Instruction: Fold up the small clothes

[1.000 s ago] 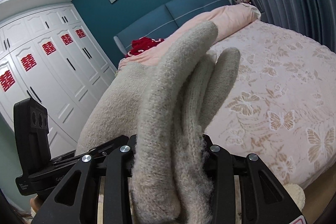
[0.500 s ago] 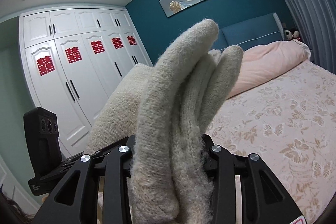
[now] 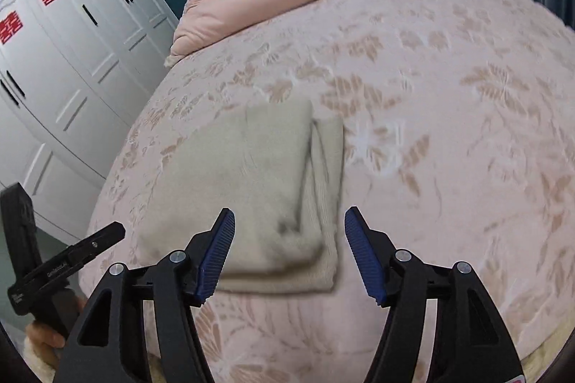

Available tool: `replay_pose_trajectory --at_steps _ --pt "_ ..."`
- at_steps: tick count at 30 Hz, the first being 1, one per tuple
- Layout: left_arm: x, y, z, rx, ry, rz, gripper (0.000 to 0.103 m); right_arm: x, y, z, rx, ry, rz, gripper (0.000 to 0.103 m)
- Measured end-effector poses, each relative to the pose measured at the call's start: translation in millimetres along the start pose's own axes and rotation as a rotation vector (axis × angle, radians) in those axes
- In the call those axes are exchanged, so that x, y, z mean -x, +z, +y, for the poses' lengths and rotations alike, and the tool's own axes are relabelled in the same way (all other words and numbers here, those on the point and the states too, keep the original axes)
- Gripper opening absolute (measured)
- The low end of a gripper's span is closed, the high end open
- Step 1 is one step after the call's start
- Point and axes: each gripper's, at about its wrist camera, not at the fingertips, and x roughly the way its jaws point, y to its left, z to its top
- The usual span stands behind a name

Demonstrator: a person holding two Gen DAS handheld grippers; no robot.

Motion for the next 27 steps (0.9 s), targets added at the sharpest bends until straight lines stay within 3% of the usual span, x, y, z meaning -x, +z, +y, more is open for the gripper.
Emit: replay_pose_trajectory --at_steps 5,13,14,15,17,18,19,23,25,27 --pt "-12 -16 15 0.078 -0.056 -0.003 0.094 -28 12 3 -0.018 0.020 0.051 0.079" --pt "-72 -9 43 0.321 -0.183 0.137 0.094 -125 25 -9 -0.212 0.034 0.225 0.083" --pt "-78 -8 45 0.343 -0.201 0.152 0.093 -127 26 -9 -0.236 0.039 0.213 0.081" --pt "-82 -7 45 0.352 -0.231 0.158 0.083 -127 30 -6 -0.235 0.062 0.208 0.059" --pt "-81 -1 39 0.327 -0.221 0.149 0.074 -116 44 10 -0.185 0.069 0.176 0.039" --pt "-77 4 34 0.303 -0.218 0.138 0.067 -104 54 22 -0.130 0.099 0.132 0.036" --pt "-72 10 28 0.279 -0.227 0.125 0.060 -89 63 35 -0.072 0.126 0.080 0.035" --pt "-36 38 9 0.178 -0.250 0.014 0.056 -37 89 77 0.110 0.147 -0.117 0.035" --pt "-25 47 3 0.144 -0.238 -0.030 0.058 -40 90 72 0.152 0.106 -0.113 0.041" --pt "-33 47 -1 0.123 -0.189 -0.015 0.065 -71 79 45 0.141 0.027 -0.012 0.050"
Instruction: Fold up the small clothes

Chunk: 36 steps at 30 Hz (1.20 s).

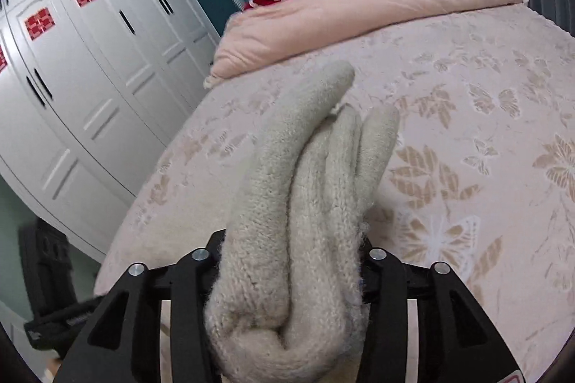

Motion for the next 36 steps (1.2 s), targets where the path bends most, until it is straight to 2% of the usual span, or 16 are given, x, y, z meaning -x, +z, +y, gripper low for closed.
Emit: replay_pose_trajectory --at_steps 2,3,4,7,9,12,13,14,16,19,21,23,25,28,31,36 --pt "-23 -11 3 -0.023 0.083 0.057 0.066 -32 -21 -33 -0.074 -0.104 0.167 0.047" --pt "-35 -19 5 -0.032 0.126 0.091 0.065 -30 -30 -45 -0.122 -0.128 0.178 0.045" --pt "-40 -26 9 -0.032 0.170 0.115 0.067 -15 -35 -51 -0.158 -0.059 0.124 0.045" --pt "-27 -41 6 -0.078 0.193 0.071 0.075 23 -40 -42 -0.121 -0.057 0.027 0.048" --pt "-20 -46 2 -0.102 0.227 0.059 0.081 25 -42 -32 -0.066 -0.050 0.053 0.049" --pt "-20 -49 -3 -0.101 0.244 0.084 0.082 0 -47 -29 -0.032 -0.079 0.134 0.049" --pt "-20 -50 -4 -0.096 0.253 0.094 0.082 -5 -49 -32 -0.051 -0.075 0.155 0.036" --pt "-19 -52 -7 -0.098 0.263 0.098 0.082 -3 -51 -33 -0.082 -0.036 0.164 0.016" --pt "-12 -53 -13 -0.120 0.290 0.089 0.082 20 -49 -24 -0.083 0.023 0.094 0.015" --pt "1 -58 -20 -0.159 0.329 0.071 0.088 45 -49 -14 -0.007 0.026 0.048 0.014" --pt "3 -60 -23 -0.165 0.338 0.074 0.088 31 -59 -23 0.006 -0.018 0.099 0.014" --pt "1 -62 -26 -0.166 0.352 0.090 0.088 -6 -77 -42 0.006 -0.087 0.205 0.013" --pt "-3 -65 -30 -0.174 0.363 0.105 0.088 -4 -78 -51 -0.060 -0.052 0.191 0.011" --pt "0 -68 -40 -0.203 0.382 0.114 0.088 33 -59 -34 -0.069 -0.020 0.104 0.015" --pt "9 -68 -43 -0.213 0.419 0.093 0.088 63 -42 -3 0.018 -0.015 0.019 0.021" --pt "33 -65 -26 -0.133 0.449 0.065 0.088 41 -25 57 0.143 0.151 0.076 0.021"
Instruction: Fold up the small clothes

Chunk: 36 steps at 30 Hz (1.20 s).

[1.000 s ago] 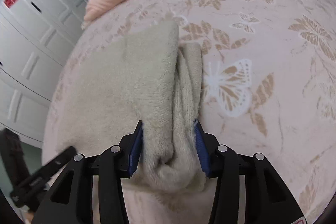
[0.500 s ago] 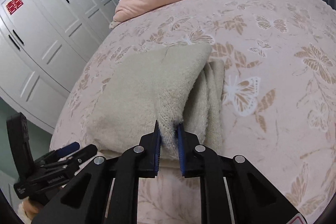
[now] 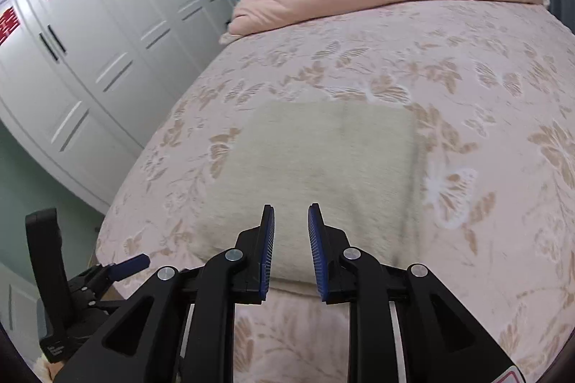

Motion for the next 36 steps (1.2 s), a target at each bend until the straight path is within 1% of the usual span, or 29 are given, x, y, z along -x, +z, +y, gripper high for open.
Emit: replay_pose_trajectory --at_steps 2,3,4,5,6,7,8,9,11,12,14,15,16,17,18,19,20,22,23,24,25,27,29,30,31,34,36 --pt "5 -2 13 0.020 0.024 0.002 0.088 -34 3 10 -0.016 0.045 0.068 0.021" --pt "7 -4 20 0.026 0.041 -0.001 0.088 -54 1 13 -0.024 0.056 0.114 0.021" --pt "9 -5 25 0.030 0.058 -0.004 0.088 -79 -5 17 -0.019 0.062 0.184 0.021" --pt "11 -6 30 0.031 0.075 -0.009 0.089 -108 -16 20 -0.002 0.041 0.277 0.021" --pt "13 -7 35 0.033 0.089 -0.015 0.091 -130 -29 22 0.014 0.019 0.330 0.021" --pt "14 -8 38 0.036 0.095 -0.018 0.091 -139 -39 24 0.030 0.020 0.347 0.016" --pt "13 -8 41 0.039 0.097 -0.014 0.091 -133 -40 27 0.030 0.008 0.325 0.012" --pt "13 -9 44 0.043 0.096 -0.008 0.091 -118 -36 29 0.016 -0.004 0.298 0.012" --pt "13 -10 46 0.044 0.086 -0.007 0.091 -77 -26 25 -0.007 -0.011 0.194 0.010" --pt "13 -11 46 0.044 0.084 -0.007 0.091 -56 -23 19 -0.007 -0.042 0.144 0.010" --pt "11 -12 42 0.034 0.065 -0.004 0.091 -30 -21 -6 -0.013 -0.158 0.090 0.010" --pt "10 -13 39 0.028 0.059 -0.006 0.091 -25 -25 -23 -0.022 -0.221 0.093 0.010" --pt "8 -14 34 0.022 0.054 -0.007 0.091 -26 -32 -43 -0.044 -0.291 0.128 0.010" --pt "6 -15 29 0.014 0.049 -0.007 0.091 -33 -40 -64 -0.078 -0.320 0.179 0.004" --pt "5 -16 23 0.009 0.042 -0.005 0.091 -39 -49 -82 -0.133 -0.289 0.229 0.000" --pt "3 -16 17 0.003 0.030 -0.002 0.091 -35 -54 -91 -0.188 -0.240 0.231 0.000" --pt "3 -17 10 0.000 0.015 -0.002 0.091 -26 -58 -90 -0.209 -0.226 0.209 0.000" --pt "4 -18 -4 -0.013 -0.011 -0.010 0.091 1 -58 -76 -0.168 -0.258 0.128 0.000" --pt "6 -19 -11 -0.024 -0.022 -0.022 0.091 13 -59 -68 -0.147 -0.304 0.089 0.011" --pt "7 -20 -17 -0.037 -0.025 -0.031 0.091 26 -62 -62 -0.136 -0.355 0.051 0.025" --pt "9 -22 -25 -0.056 -0.023 -0.041 0.092 38 -66 -59 -0.131 -0.389 0.015 0.035" --pt "10 -25 -37 -0.094 -0.006 -0.060 0.092 59 -76 -54 -0.137 -0.458 -0.044 0.060" --pt "12 -31 -46 -0.122 0.023 -0.078 0.092 72 -89 -51 -0.133 -0.500 -0.077 0.066" --pt "13 -34 -50 -0.130 0.038 -0.086 0.092 75 -96 -50 -0.131 -0.513 -0.080 0.072" --pt "14 -36 -52 -0.131 0.049 -0.089 0.092 77 -103 -49 -0.132 -0.519 -0.077 0.074" --pt "16 -46 -58 -0.137 0.047 -0.093 0.092 78 -121 -47 -0.150 -0.515 -0.052 0.075" --pt "19 -53 -63 -0.154 0.060 -0.102 0.093 77 -129 -45 -0.165 -0.502 -0.039 0.076"
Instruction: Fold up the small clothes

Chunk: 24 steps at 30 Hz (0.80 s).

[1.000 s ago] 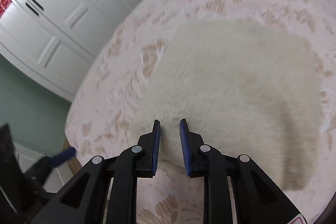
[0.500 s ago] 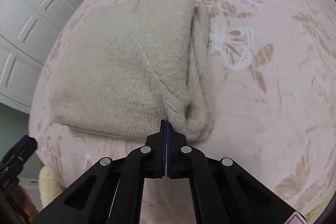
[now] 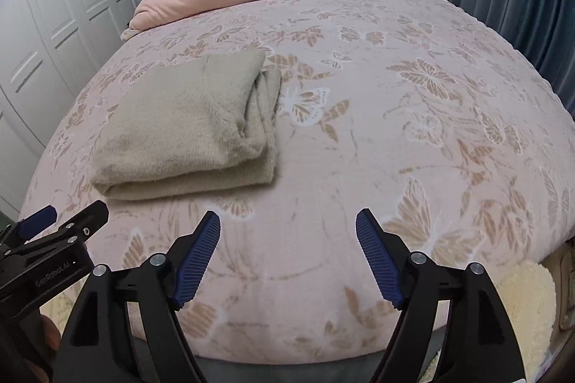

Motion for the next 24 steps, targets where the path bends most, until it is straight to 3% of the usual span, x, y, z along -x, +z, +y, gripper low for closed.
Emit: replay_pose_trajectory --at_steps 10,24 --pt "15 -28 -18 -0.031 0.030 0.001 0.094 17 -21 14 0.055 0.003 -0.022 0.077" --pt "20 -37 -16 -0.026 0.080 -0.003 0.094 20 -30 17 0.037 0.014 -0.006 0.077"
